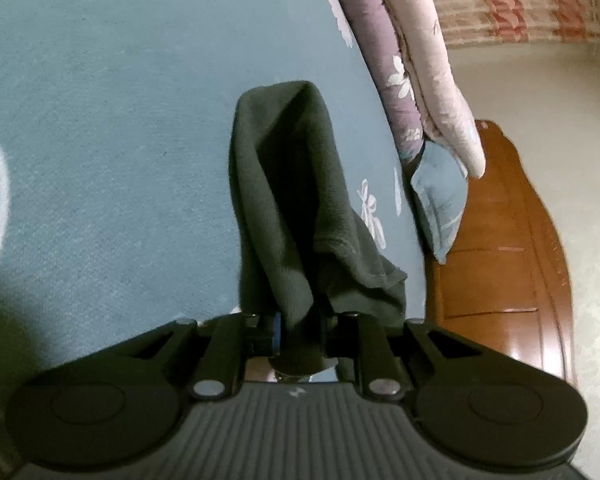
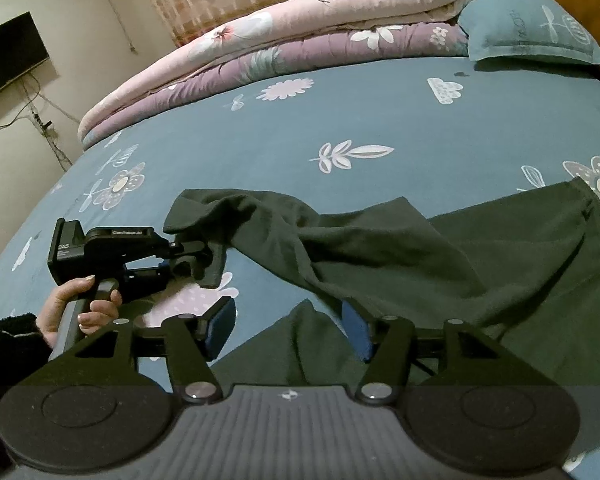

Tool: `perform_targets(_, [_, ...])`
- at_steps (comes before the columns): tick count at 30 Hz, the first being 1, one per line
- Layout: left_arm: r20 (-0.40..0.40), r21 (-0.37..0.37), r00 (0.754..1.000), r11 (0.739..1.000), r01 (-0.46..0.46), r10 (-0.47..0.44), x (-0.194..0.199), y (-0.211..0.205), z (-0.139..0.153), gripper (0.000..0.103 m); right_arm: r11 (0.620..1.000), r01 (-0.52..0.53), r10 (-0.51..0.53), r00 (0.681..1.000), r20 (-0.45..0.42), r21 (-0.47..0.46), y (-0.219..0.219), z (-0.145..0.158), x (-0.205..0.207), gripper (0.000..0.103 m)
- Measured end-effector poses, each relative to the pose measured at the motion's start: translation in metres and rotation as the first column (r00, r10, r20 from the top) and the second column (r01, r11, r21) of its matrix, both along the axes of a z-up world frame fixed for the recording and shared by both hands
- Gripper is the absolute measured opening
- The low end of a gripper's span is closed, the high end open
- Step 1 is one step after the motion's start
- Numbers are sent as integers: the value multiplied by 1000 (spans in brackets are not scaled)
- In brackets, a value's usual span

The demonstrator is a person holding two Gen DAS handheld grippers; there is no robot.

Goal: Fold clothes

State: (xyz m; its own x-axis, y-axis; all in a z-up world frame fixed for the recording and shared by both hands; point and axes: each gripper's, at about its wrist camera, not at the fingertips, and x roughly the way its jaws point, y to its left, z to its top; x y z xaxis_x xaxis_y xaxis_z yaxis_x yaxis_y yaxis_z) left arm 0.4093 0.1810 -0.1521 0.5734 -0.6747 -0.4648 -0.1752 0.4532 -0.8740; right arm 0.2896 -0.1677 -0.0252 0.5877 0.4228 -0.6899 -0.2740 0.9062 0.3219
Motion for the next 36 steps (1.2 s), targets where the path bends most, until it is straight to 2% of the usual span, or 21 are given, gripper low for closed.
perform_targets(2, [-2,55,1000,998,3,-3,0,-4,2,10,1000,1,-1,1000,-4,1,0,-2,1,64])
perform_targets(7, [2,160,1000,987,7,-7,-3,-9,15,7,1000,-7,7,1000,8,-14,5,-2,0,64])
perform_targets(12, [19,289,1000,957,-1,-5,-6,10,39,4,999,1,1,999,47,-38,3,8,-4,64])
perform_targets(16, [34,380,999,924,-39,28,-8,41,55,4,999,15,-12,998,61,-49,-1,12,-4,64])
perform_targets(21, [38,490,998,869,-70,59,1,89,72,4,998,23,-19,998,66,-56,0,12,-3,64])
perform_targets(25, [39,573,998,817,-60,46,15,113,85,4,998,23,-18,997,71,-63,6,14,-3,64])
perform_targets(28, [39,607,998,792,-62,49,19,131,93,4,997,29,-23,997,77,-70,8,16,-5,64])
perform_targets(36, [43,654,998,753,-69,55,37,153,111,4,994,51,-42,995,95,-96,12,23,-9,64])
